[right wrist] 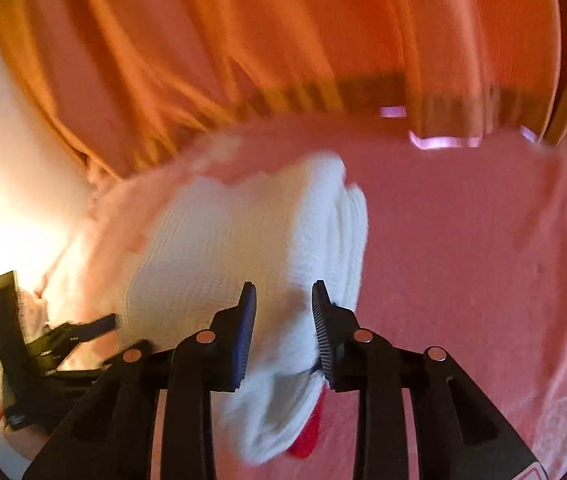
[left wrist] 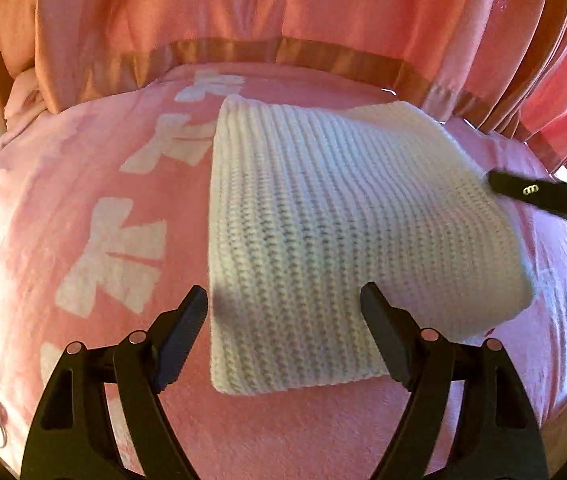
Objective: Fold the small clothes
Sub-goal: 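Lower the folded sweater onto the bed with both grippers, then open both grippers and withdraw them from the folded sweater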
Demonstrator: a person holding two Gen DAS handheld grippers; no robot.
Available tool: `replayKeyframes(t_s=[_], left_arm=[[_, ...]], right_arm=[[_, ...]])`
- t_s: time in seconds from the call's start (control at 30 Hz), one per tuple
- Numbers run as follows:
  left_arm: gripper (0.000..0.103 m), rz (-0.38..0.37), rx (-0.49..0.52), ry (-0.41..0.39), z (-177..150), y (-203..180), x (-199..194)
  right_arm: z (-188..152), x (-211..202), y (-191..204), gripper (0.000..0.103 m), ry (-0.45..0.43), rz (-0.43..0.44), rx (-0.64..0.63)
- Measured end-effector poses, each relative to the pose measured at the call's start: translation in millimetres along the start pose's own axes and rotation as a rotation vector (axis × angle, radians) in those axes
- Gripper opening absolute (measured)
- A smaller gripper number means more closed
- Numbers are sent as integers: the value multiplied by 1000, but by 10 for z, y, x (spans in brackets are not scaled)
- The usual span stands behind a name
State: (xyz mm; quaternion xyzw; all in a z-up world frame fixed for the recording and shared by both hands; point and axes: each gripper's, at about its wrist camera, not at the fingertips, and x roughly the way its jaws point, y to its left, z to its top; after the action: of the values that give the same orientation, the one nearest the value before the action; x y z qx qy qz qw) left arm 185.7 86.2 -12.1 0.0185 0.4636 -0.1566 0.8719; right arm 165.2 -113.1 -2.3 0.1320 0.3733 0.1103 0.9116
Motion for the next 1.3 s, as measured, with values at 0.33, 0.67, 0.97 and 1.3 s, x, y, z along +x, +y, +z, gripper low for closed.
replayKeyframes(t_s=[0.33, 0.67, 0.97, 1.3], left_arm=[[77, 39, 15, -16, -24, -153, -93], [80, 64, 9, -25, -122, -202, -147], [96, 178, 23, -144, -277, -325, -411], [98, 219, 12, -204, -682, -530, -535]], right_arm=[[-319, 151, 206, 28, 115, -58, -20], [-455, 67, 308, 31, 64, -103, -43], [-904, -340, 499, 77, -149, -287, -117], [-1284, -386, 430, 79, -146, -323, -55]])
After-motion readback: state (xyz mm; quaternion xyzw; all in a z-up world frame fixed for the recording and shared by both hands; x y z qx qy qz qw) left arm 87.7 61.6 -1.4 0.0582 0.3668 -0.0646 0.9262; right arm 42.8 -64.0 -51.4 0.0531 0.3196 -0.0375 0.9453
